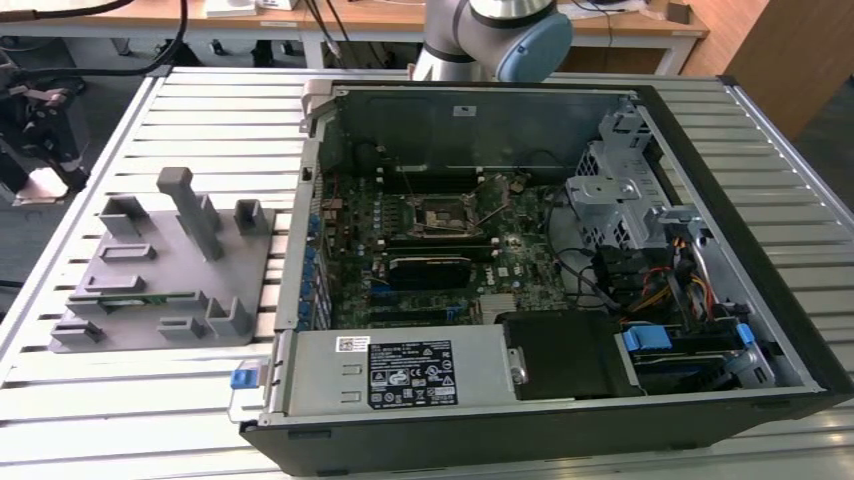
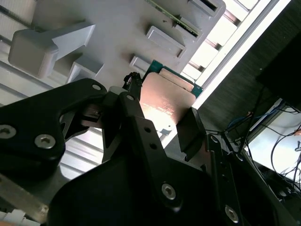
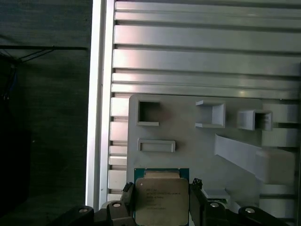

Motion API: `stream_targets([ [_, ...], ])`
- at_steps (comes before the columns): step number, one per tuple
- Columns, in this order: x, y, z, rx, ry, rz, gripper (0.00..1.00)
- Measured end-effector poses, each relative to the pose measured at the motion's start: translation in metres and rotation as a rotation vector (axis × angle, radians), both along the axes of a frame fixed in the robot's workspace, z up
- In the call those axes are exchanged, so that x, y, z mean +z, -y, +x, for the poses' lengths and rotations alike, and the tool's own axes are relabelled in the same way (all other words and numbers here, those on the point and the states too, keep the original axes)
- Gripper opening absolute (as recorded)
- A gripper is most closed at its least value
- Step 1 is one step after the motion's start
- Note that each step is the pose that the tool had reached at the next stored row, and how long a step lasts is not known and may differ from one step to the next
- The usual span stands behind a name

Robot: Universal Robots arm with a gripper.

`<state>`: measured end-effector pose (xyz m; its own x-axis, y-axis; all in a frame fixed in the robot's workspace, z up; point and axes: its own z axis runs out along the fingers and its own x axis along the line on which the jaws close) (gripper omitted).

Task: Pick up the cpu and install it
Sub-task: 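Pick up the cpu and move it towards the insertion slot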

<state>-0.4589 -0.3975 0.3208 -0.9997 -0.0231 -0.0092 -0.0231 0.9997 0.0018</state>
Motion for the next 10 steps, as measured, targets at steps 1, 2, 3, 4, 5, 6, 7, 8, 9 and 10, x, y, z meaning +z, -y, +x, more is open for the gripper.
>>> stream_targets([
  [1, 0.0011, 0.0, 0.0, 0.0, -0.0001, 0.0, 0.54],
  [2, 0.0024, 0.0, 0.0, 0.0, 0.0001, 0.0001, 0.54],
  [3, 0.0039, 0.0, 0.0, 0.0, 0.0001, 0.0, 0.54],
  [4, 0.0055, 0.0, 0.0, 0.0, 0.0001, 0.0, 0.54],
  [5, 0.0073, 0.0, 0.0, 0.0, 0.0, 0.0, 0.54],
  [6, 0.0093, 0.0, 0.0, 0.0, -0.0001, 0.0, 0.54],
  [7, 0.0109, 0.0, 0.0, 0.0, 0.0, 0.0, 0.54],
  [8, 0.0125, 0.0, 0.0, 0.0, 0.0, 0.0, 0.54],
  [9, 0.0136, 0.0, 0.0, 0.0, 0.0001, 0.0, 0.54],
  [10, 0.0148, -0.0001, 0.0, 0.0, 0.0, 0.0, 0.54],
])
